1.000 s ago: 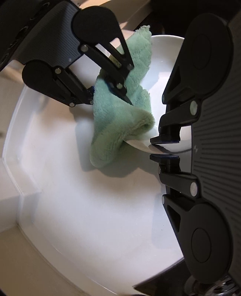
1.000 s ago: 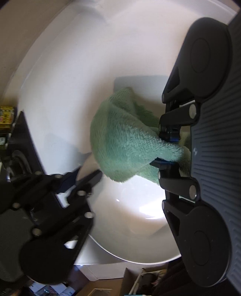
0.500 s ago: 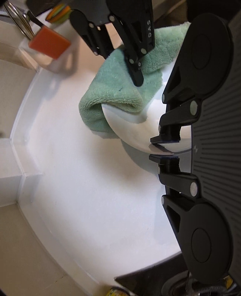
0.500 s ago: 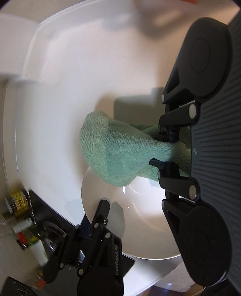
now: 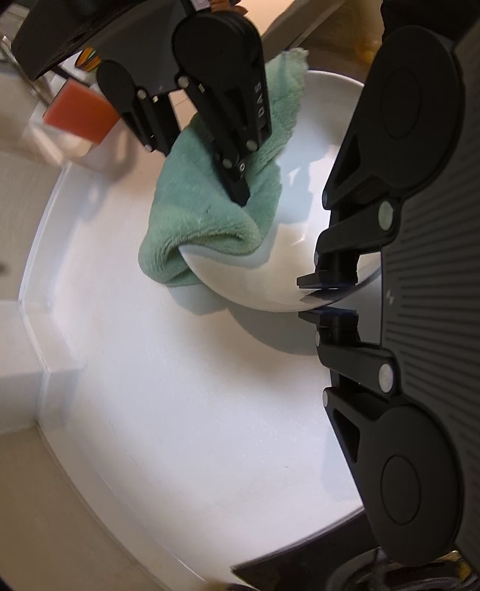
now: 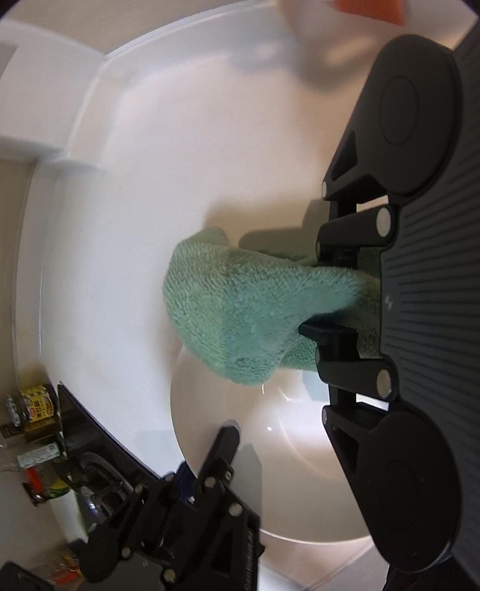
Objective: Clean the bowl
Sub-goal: 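Hold the bowl with the left gripper while the right gripper wipes the towel across the bowl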
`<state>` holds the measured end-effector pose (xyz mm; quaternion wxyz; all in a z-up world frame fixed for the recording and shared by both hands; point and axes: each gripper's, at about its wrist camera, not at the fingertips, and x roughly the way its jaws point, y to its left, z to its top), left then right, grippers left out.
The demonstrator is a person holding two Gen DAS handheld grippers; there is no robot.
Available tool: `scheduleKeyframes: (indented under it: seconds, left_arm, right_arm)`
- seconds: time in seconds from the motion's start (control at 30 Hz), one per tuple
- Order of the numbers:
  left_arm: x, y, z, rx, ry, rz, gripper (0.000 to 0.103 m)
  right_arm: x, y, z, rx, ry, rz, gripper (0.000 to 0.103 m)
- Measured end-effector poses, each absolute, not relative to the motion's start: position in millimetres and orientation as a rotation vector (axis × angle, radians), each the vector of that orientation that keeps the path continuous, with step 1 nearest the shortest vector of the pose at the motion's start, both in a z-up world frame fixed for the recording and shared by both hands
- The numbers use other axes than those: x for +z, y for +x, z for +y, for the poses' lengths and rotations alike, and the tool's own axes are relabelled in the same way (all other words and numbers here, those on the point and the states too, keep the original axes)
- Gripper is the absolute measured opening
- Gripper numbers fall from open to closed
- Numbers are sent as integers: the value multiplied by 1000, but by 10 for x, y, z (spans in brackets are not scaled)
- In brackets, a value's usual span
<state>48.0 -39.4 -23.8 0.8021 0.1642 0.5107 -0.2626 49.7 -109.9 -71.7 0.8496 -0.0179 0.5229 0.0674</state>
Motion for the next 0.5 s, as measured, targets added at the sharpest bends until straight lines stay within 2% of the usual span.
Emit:
scheduleKeyframes:
  seconds: [0.13,0.23,0.5]
  left_arm:
    - [-247,454,-410,-532,343,1085,10]
    - [-253,434,-421,-509,336,1077,10]
    - [-293,445,-442,-484,307,1077,10]
  right_arm:
    - [-692,603,-1022,172,-132,1100,24]
    - [-635,657,-1038,194,-146,1061,22]
    - [-549,539,-1129,153,-9,975,19]
